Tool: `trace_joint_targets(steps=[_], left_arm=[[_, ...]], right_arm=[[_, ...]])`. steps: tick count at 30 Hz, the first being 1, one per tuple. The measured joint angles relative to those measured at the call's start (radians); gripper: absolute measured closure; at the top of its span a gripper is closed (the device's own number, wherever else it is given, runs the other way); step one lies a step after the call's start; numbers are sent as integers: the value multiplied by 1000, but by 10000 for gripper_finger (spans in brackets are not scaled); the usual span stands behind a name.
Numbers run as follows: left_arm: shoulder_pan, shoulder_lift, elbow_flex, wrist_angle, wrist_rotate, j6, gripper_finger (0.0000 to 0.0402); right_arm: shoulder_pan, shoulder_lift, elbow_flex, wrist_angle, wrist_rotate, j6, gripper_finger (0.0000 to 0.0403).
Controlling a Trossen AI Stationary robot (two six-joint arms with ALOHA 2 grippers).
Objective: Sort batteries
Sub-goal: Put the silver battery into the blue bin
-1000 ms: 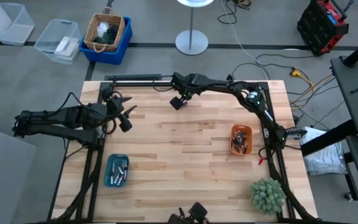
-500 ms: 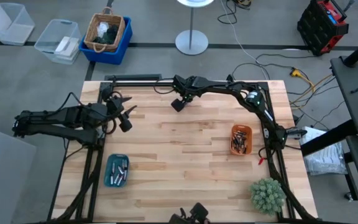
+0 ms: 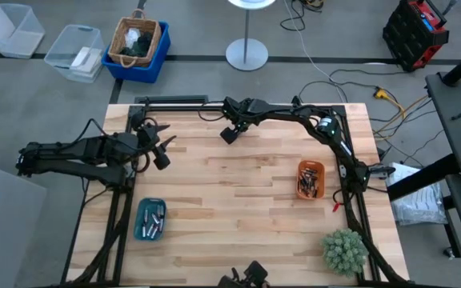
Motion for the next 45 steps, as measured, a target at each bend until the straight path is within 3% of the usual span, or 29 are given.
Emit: trace_joint_targets(steps=[27, 45], left_arm=[[0, 0, 0, 0, 2, 0, 237], [0, 0, 0, 0, -2, 0, 237]], right_arm=[[-2, 0, -31, 37, 8, 26, 85], [-3, 0, -31, 35, 8, 21, 172]])
